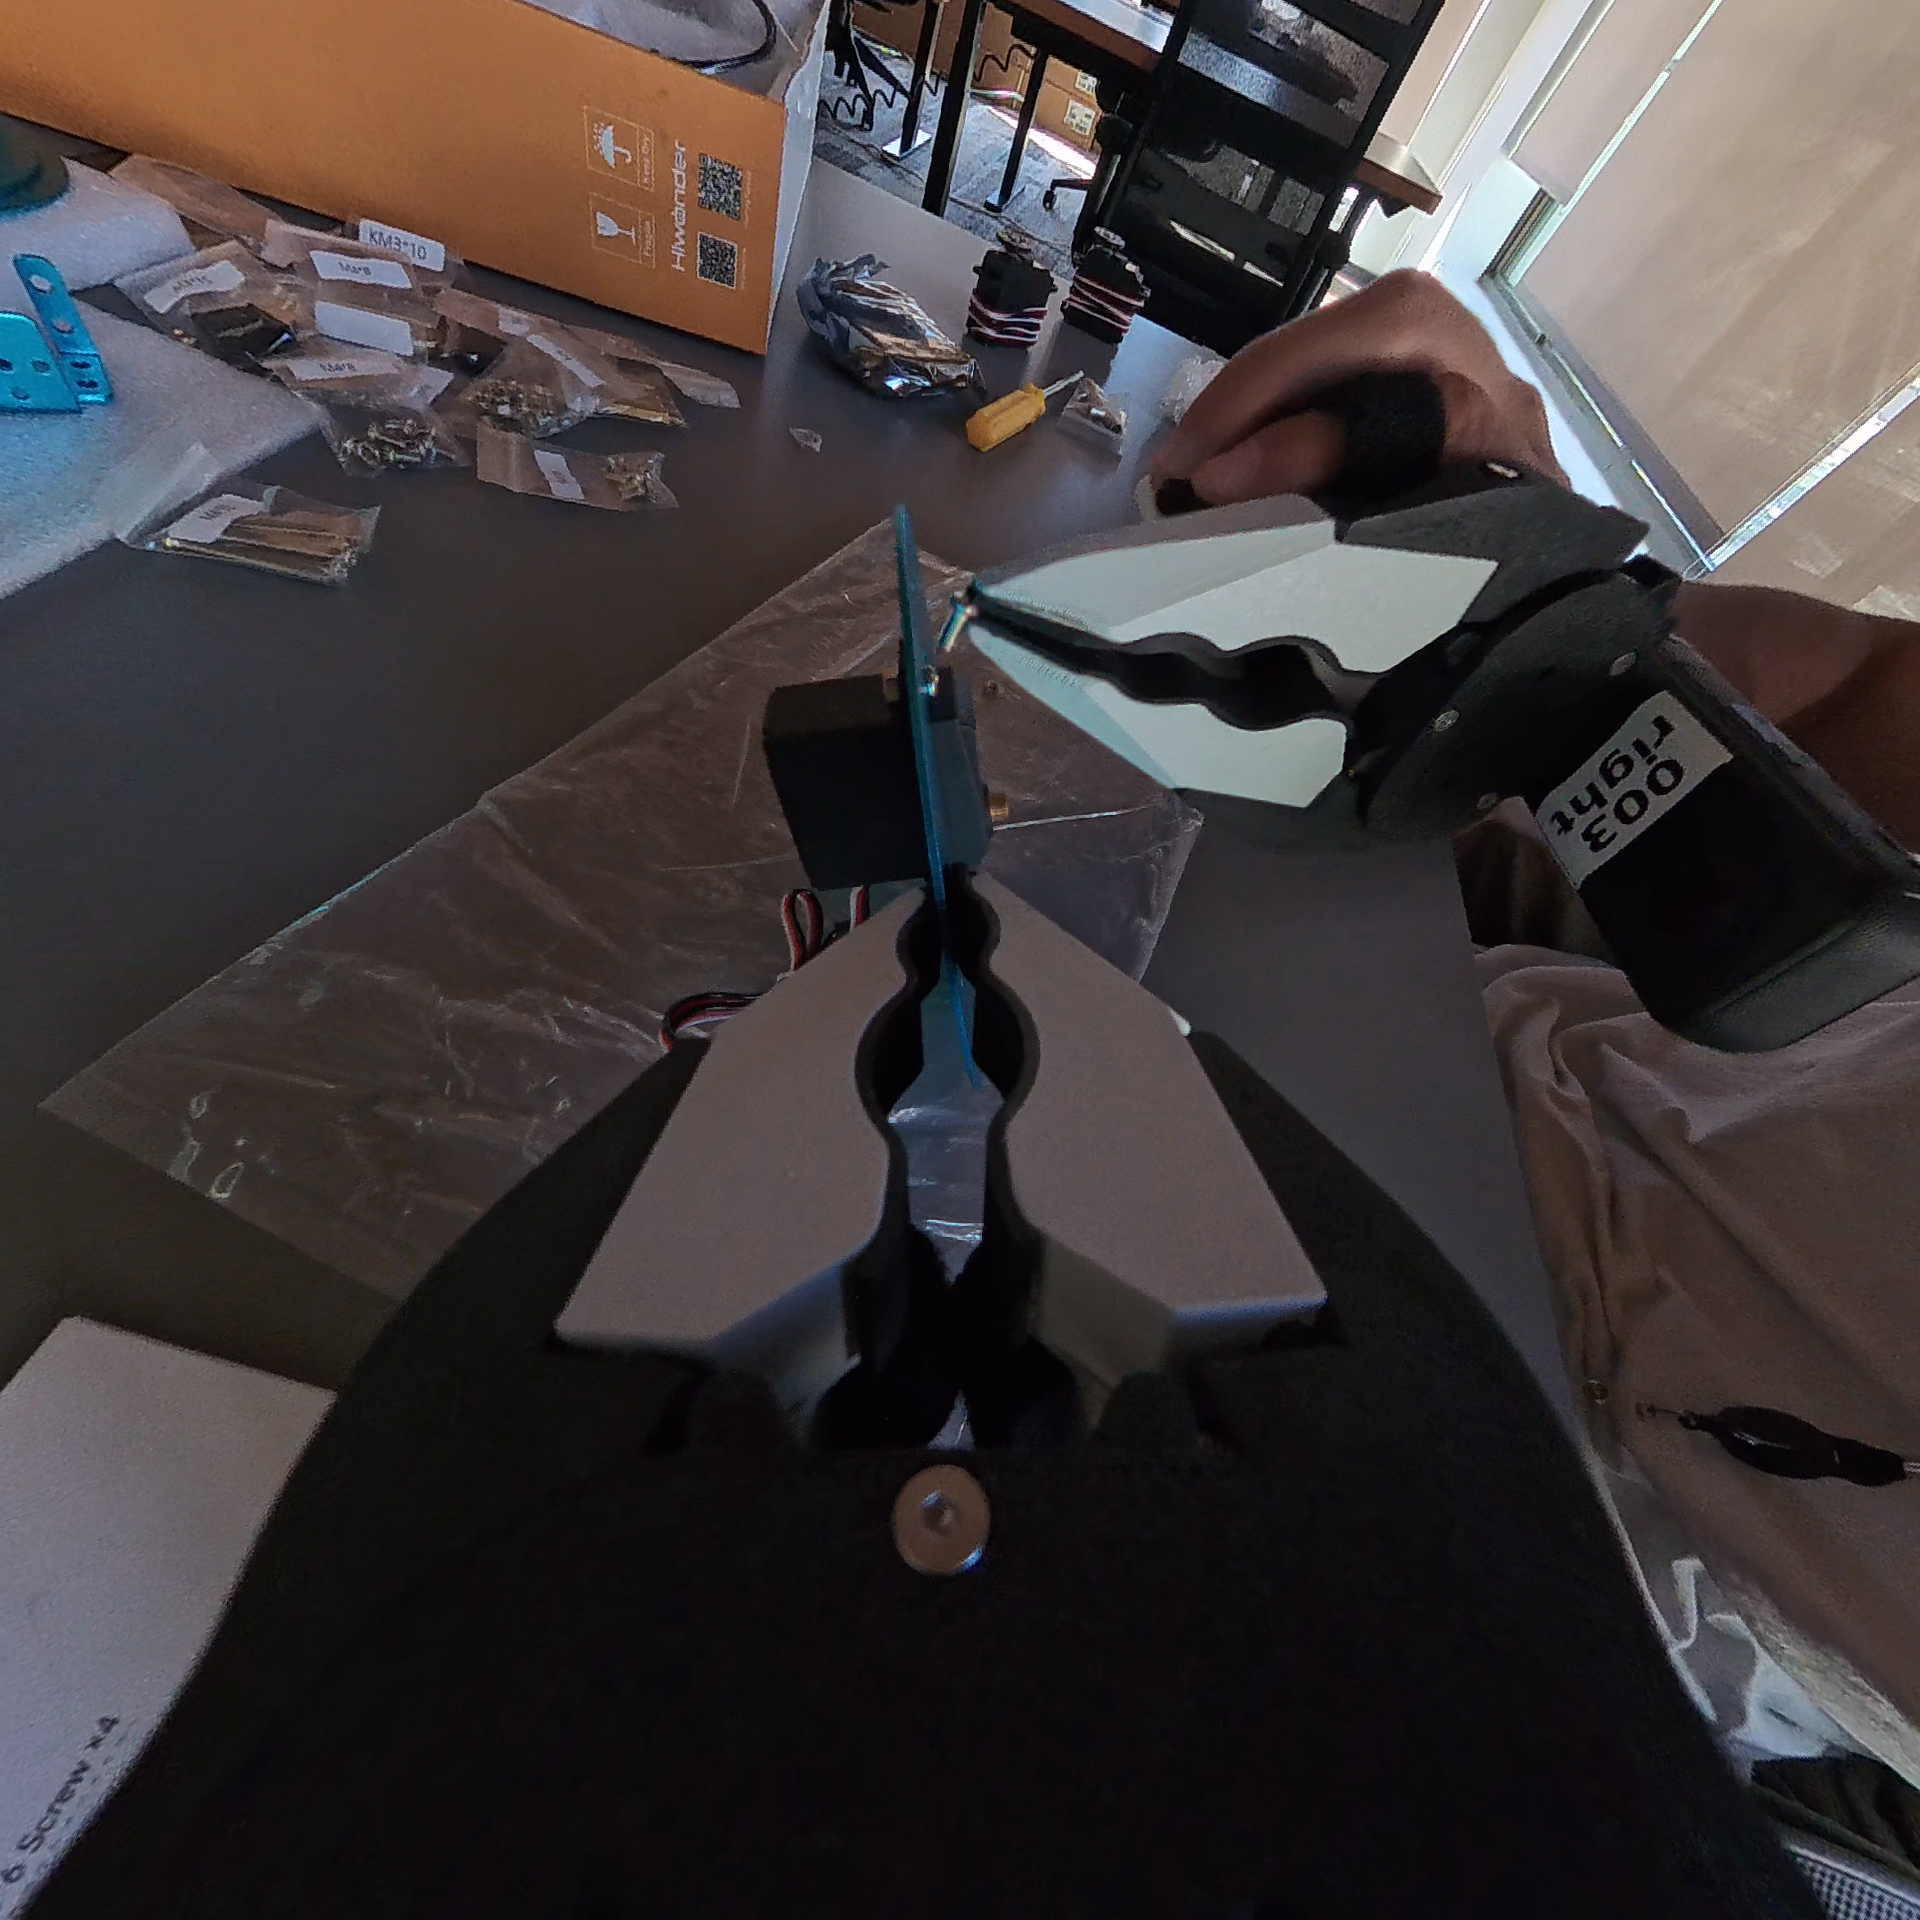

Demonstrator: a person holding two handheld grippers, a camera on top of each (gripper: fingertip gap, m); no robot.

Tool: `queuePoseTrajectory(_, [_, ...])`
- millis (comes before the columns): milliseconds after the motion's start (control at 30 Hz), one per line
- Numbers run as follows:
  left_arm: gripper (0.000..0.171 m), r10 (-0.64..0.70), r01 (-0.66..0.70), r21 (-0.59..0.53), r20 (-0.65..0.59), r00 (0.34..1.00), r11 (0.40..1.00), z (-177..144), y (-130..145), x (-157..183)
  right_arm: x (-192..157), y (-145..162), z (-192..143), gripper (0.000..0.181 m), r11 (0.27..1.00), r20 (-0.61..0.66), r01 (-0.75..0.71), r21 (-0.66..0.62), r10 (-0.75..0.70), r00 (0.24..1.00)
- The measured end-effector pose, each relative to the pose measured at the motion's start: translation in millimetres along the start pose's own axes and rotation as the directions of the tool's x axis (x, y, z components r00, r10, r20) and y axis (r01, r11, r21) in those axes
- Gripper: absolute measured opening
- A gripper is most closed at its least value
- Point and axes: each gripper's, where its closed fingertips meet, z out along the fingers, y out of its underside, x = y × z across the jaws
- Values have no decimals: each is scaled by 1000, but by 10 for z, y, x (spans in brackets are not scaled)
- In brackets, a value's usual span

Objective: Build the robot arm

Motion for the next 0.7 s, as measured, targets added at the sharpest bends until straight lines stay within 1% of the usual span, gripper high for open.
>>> queuePoseTrajectory(300, [0, 0, 0, 0, -1, 1000, 1000, 0, 2, -1, -53, 16, 40, 0, 997, 11, 71, -7, -70, 997])
queuePoseTrajectory(700, [0, -20, 20, 3, -7, 1000, 1000, -1, -1, -7, -77, 9, 3, 0, 998, 36, 55, -10, -55, 998])
